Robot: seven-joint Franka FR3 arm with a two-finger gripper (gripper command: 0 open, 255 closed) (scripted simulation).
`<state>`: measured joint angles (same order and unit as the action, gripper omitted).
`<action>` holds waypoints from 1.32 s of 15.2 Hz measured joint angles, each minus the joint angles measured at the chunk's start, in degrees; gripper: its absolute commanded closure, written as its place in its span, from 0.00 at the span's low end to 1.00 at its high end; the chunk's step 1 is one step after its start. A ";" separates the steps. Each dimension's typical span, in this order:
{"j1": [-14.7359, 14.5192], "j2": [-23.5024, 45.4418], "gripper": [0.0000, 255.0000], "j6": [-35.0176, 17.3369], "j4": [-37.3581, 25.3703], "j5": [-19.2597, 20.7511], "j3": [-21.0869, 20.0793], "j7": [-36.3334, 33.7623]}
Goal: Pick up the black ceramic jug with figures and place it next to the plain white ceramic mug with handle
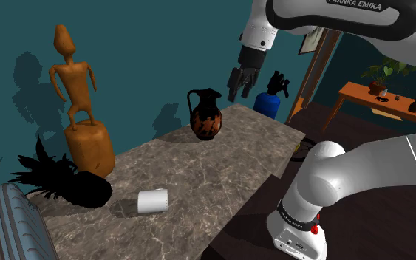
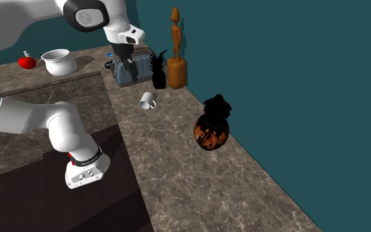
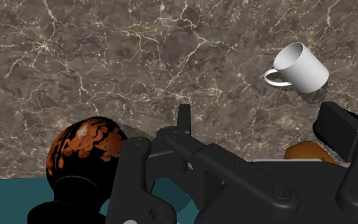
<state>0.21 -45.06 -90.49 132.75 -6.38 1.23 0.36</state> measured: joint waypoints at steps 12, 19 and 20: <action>2.33 22.28 0.00 -6.92 -11.83 6.44 0.97 1.79; 3.81 38.03 0.00 -7.87 -24.43 10.75 1.84 2.34; 3.93 40.49 0.00 -7.84 -26.64 11.31 1.91 2.24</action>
<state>4.14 -4.57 -98.33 106.11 4.93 3.14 2.60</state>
